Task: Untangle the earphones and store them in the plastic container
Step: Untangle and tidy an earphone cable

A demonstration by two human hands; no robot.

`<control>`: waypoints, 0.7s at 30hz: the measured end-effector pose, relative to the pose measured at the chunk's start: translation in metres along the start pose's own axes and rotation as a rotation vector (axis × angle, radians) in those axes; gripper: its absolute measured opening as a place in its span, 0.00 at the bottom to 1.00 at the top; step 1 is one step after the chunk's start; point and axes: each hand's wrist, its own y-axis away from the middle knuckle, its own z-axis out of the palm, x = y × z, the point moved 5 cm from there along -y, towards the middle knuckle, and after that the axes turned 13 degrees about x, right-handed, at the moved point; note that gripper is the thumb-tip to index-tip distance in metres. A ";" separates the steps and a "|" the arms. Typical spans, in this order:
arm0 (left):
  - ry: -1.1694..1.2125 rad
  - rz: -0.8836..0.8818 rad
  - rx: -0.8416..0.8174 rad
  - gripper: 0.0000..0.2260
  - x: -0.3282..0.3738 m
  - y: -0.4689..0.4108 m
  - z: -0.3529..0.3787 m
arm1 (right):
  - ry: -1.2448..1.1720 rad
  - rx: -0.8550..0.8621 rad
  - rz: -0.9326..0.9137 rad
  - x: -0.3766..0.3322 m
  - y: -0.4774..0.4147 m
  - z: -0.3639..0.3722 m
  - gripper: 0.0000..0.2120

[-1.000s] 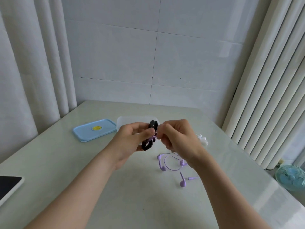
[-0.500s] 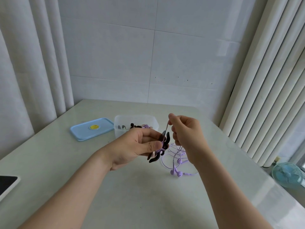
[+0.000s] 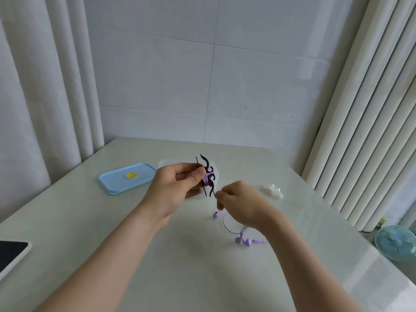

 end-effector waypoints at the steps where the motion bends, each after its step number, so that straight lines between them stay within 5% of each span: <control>1: 0.011 -0.003 0.044 0.10 0.000 -0.002 -0.003 | -0.043 -0.104 0.020 -0.004 0.005 0.003 0.18; 4: 0.024 -0.002 0.136 0.08 0.000 -0.006 -0.010 | -0.182 -0.345 0.054 -0.017 0.022 0.010 0.15; 7: -0.218 0.132 0.195 0.06 -0.003 -0.011 -0.021 | -0.402 -0.362 0.057 -0.033 0.029 0.004 0.13; 13: -0.257 0.089 -0.043 0.06 -0.010 -0.004 -0.007 | -0.676 -0.092 -0.016 -0.038 0.021 -0.018 0.15; 18: -0.258 0.088 -0.220 0.08 -0.007 0.009 0.008 | -0.606 0.285 -0.048 -0.025 0.010 -0.034 0.13; 21: -0.279 0.084 -0.311 0.08 -0.007 0.012 0.012 | -0.495 0.372 -0.065 -0.016 0.003 -0.034 0.13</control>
